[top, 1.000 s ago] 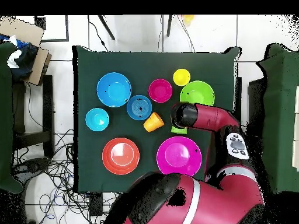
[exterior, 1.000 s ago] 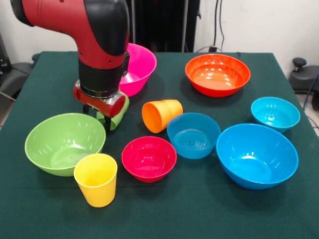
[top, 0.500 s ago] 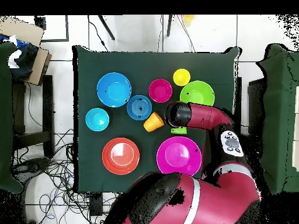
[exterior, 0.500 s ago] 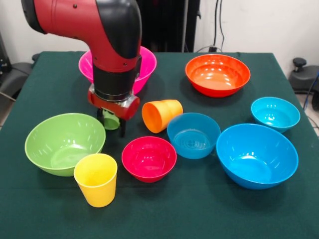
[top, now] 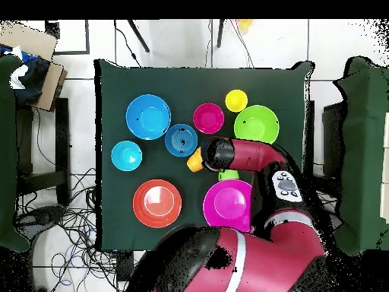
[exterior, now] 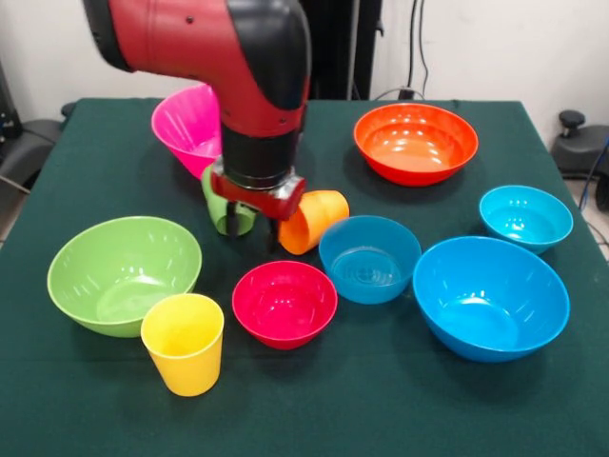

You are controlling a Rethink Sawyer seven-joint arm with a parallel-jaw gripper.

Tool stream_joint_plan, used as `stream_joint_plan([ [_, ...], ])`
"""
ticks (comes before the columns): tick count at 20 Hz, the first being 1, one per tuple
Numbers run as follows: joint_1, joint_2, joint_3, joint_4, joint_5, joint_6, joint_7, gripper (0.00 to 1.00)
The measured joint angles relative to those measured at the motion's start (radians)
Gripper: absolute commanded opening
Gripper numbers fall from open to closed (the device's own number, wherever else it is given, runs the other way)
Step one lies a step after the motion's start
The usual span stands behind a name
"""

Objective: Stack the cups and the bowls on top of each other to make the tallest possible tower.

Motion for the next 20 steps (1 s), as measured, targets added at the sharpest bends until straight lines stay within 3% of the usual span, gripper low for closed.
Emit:
stream_joint_plan([
  [12,0.063,-0.109,0.018,0.118,0.068,0.067,0.000,1.00],
  [20,0.055,-0.108,0.022,0.118,0.069,0.081,0.000,1.00],
])
